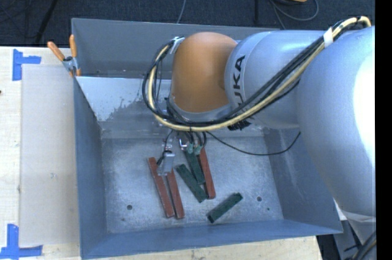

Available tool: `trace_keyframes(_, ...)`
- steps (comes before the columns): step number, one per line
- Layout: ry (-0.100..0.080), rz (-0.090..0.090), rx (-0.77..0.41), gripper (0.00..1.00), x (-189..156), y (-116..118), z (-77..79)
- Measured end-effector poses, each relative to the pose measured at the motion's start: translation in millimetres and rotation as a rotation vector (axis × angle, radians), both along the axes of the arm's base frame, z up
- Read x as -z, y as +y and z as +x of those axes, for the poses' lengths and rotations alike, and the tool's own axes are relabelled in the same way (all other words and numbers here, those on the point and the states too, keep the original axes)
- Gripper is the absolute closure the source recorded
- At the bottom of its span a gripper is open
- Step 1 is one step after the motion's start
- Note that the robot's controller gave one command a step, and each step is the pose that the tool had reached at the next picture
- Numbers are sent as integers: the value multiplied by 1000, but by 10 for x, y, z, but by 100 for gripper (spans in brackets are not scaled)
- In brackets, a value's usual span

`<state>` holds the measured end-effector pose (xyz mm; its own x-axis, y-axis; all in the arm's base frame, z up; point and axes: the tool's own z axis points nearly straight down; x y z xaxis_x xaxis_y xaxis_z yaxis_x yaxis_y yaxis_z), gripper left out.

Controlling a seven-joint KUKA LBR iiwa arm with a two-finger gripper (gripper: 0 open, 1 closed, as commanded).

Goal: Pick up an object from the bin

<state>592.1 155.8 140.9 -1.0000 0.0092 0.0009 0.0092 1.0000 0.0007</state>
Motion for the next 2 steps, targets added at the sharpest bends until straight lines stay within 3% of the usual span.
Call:
trace_keyframes(1,4,-1,-370,0,659,-434,-86)
trace_keyframes(2,-3,-2,-824,0,608,-1134,172)
